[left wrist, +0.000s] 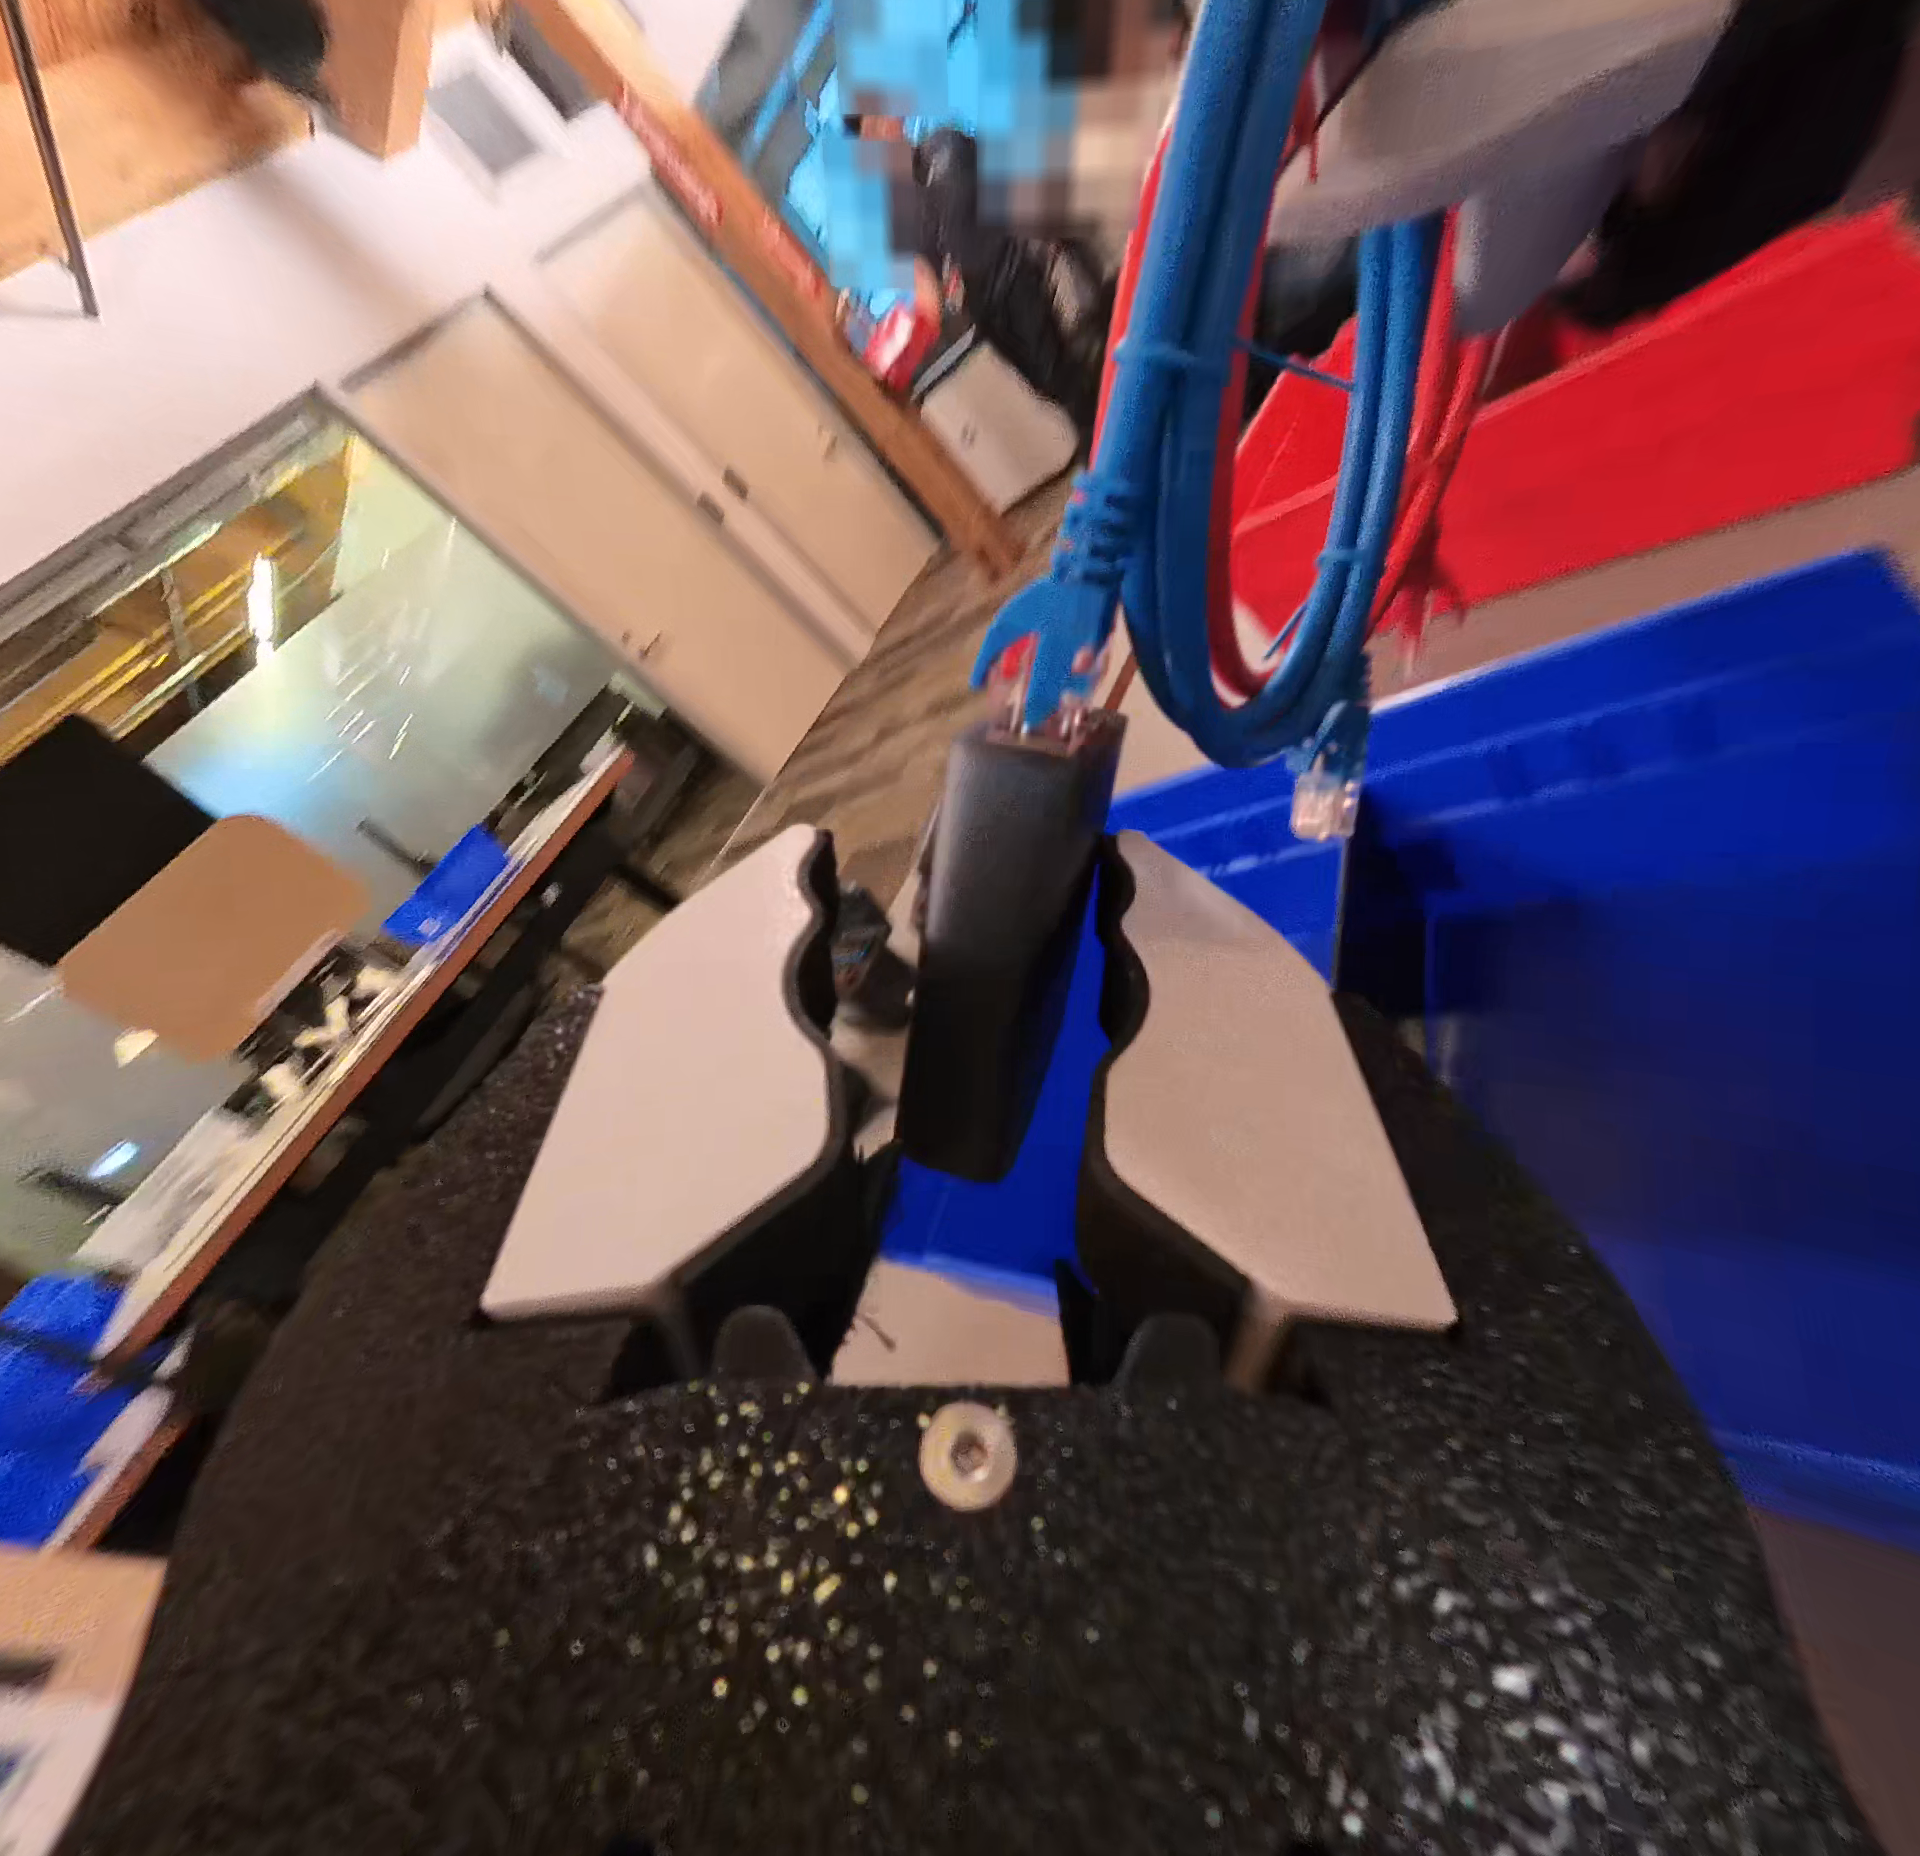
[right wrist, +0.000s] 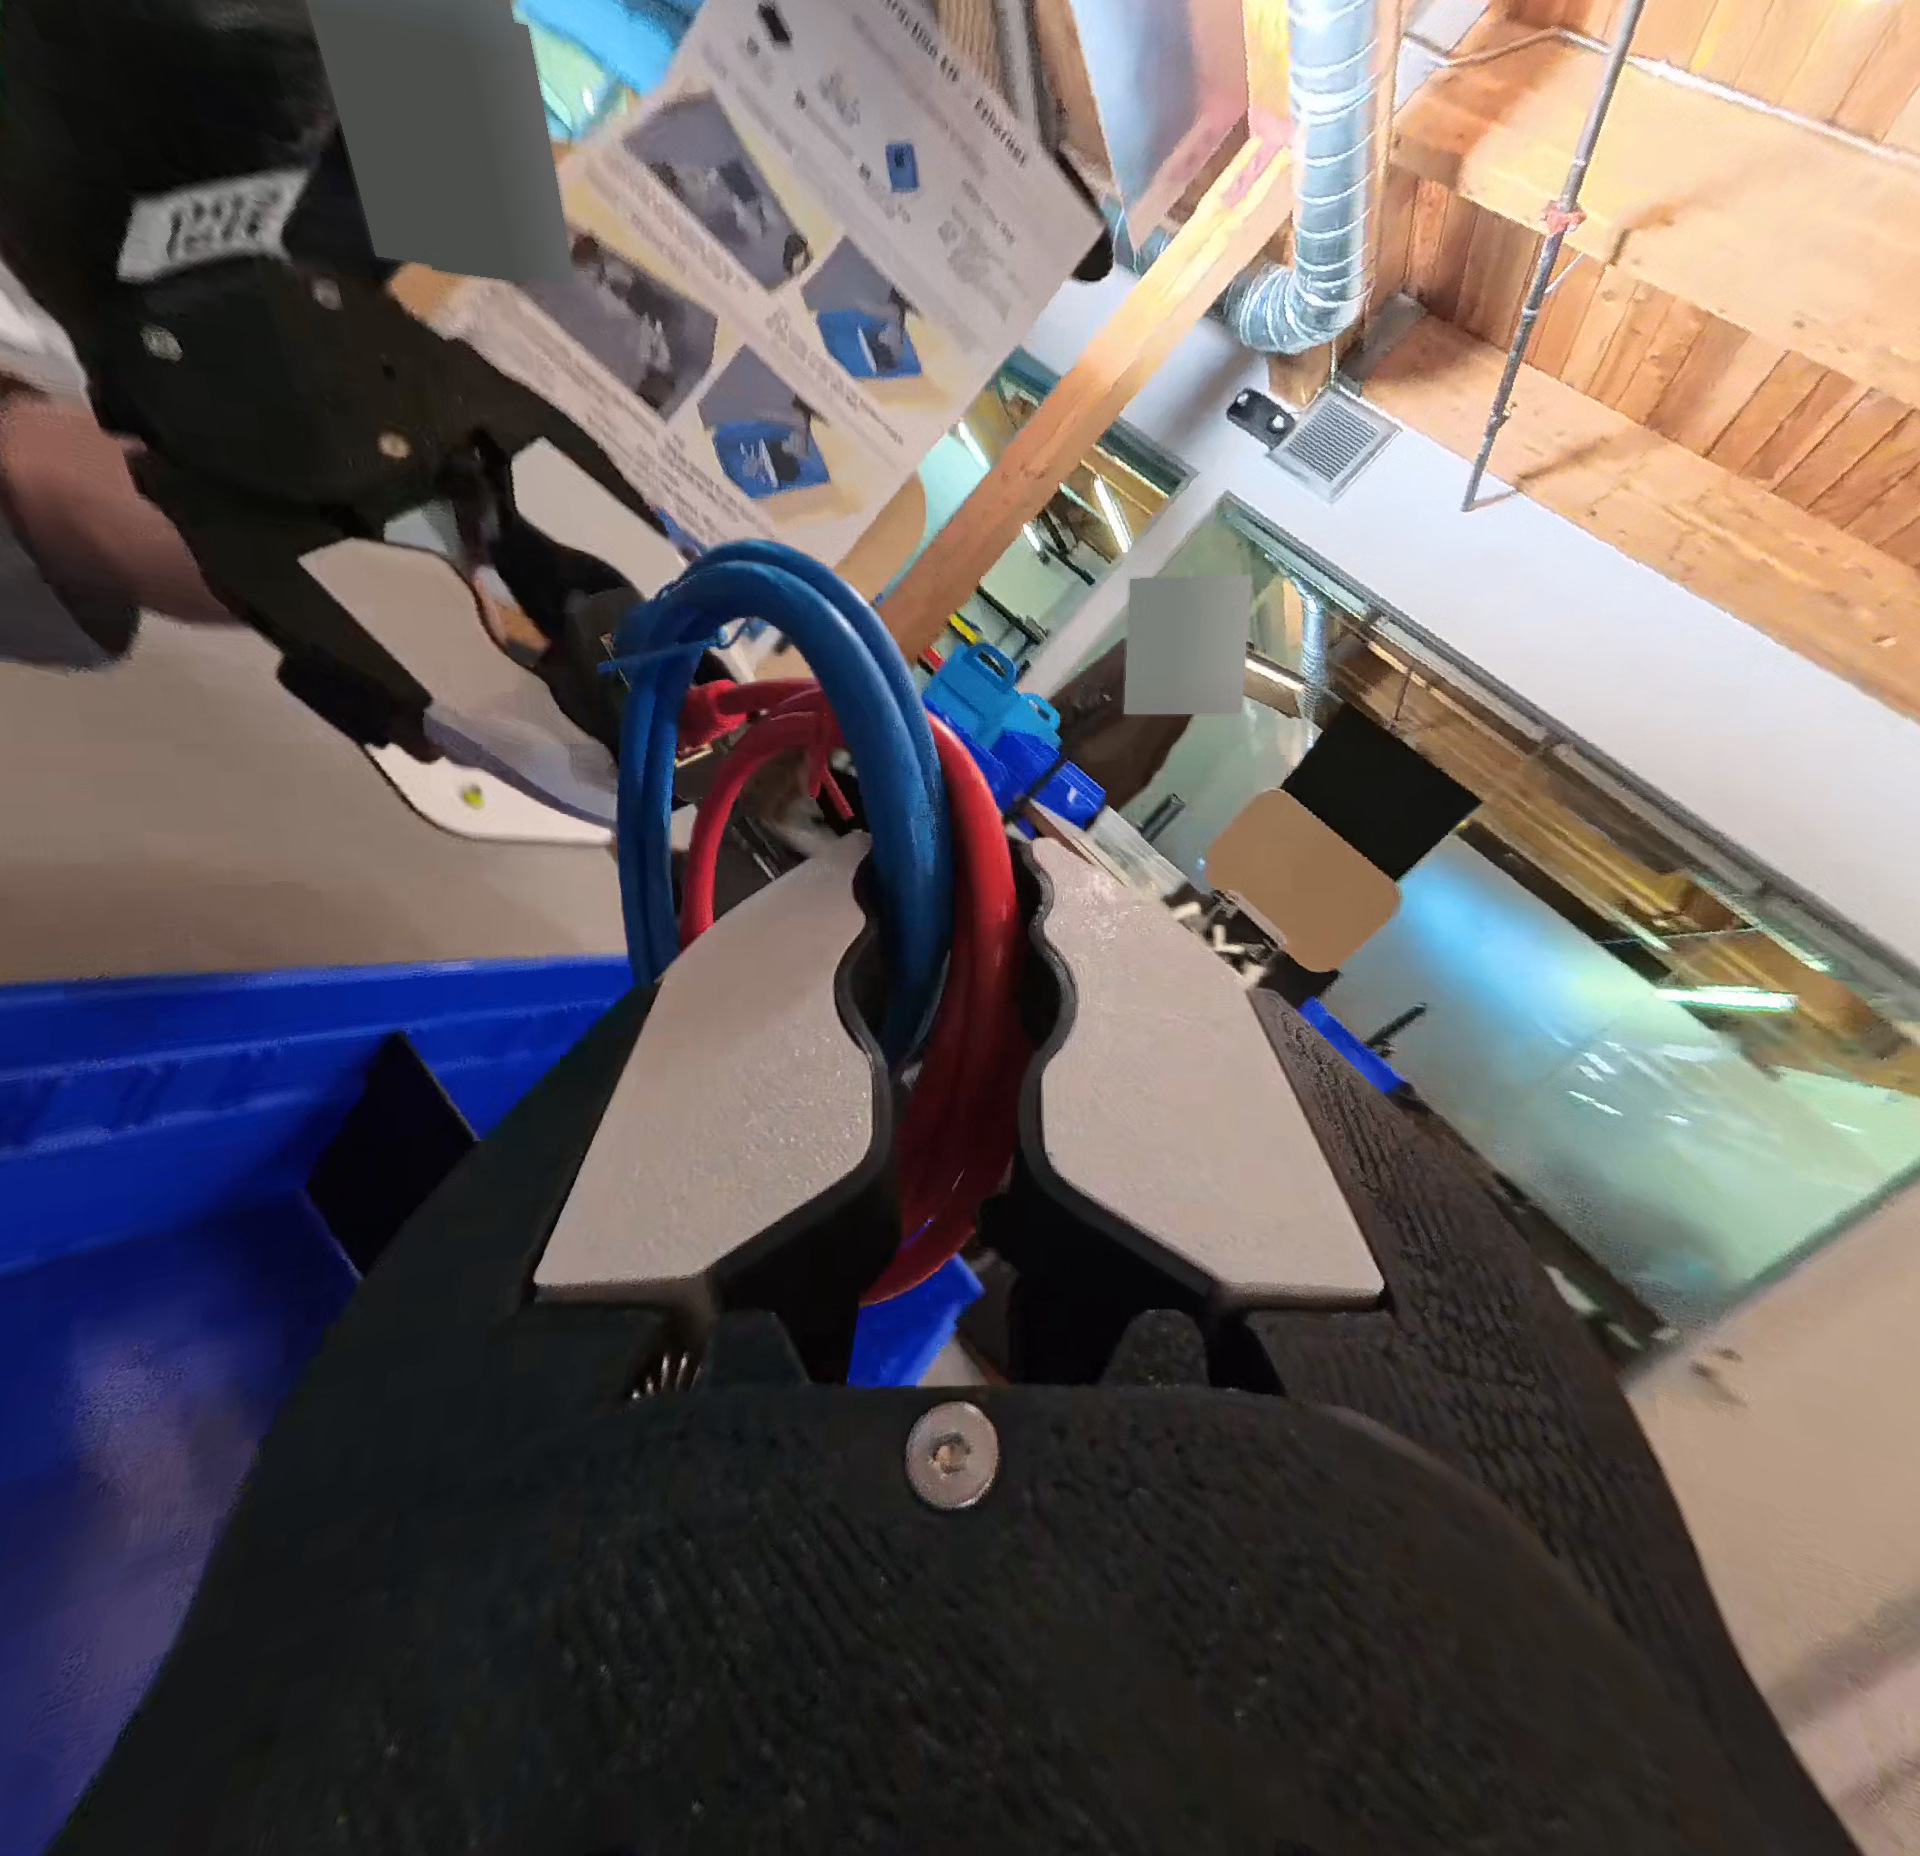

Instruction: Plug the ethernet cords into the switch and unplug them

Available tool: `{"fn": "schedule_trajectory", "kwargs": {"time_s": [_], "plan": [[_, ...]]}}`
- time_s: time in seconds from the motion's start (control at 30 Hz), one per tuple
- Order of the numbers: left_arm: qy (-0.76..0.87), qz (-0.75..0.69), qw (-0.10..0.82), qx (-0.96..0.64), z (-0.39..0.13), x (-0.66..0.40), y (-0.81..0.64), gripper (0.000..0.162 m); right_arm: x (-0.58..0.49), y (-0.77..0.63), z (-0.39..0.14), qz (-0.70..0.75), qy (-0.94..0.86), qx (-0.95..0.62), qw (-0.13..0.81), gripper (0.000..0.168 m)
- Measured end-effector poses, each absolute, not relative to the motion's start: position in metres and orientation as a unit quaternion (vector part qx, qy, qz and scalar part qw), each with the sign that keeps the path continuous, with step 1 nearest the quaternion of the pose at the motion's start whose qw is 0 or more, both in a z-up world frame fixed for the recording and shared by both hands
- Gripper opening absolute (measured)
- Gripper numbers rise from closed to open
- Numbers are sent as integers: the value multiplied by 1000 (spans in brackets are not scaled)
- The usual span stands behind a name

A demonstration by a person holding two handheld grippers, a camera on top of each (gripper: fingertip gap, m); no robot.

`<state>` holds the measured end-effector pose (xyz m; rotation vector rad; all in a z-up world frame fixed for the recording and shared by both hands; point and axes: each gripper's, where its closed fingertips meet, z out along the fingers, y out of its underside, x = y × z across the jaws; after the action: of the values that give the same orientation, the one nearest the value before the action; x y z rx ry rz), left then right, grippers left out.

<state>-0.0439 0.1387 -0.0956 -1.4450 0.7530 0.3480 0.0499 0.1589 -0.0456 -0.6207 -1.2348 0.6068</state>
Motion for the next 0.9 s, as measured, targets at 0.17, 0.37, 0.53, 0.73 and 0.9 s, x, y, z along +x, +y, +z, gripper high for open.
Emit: {"fn": "schedule_trajectory", "kwargs": {"time_s": [0.17,0.37,0.53,0.73,0.9], "plan": [[354,64,720,-594,-84,-29,123,38,56,158,-42,373,-533,-291,702,22],[402,75,724,-556,-84,-15,116,23,59,166,-47,398,-531,-308,682,23],[397,144,685,-594,-94,-18,126,22,64,189,-61,360,-568,-393,627,52],[391,300,585,-644,-116,-33,145,22,59,183,-70,140,-638,-370,660,69],[390,279,558,-677,-131,-23,149,22,24,169,-111,-23,-720,-288,632,65]]}}
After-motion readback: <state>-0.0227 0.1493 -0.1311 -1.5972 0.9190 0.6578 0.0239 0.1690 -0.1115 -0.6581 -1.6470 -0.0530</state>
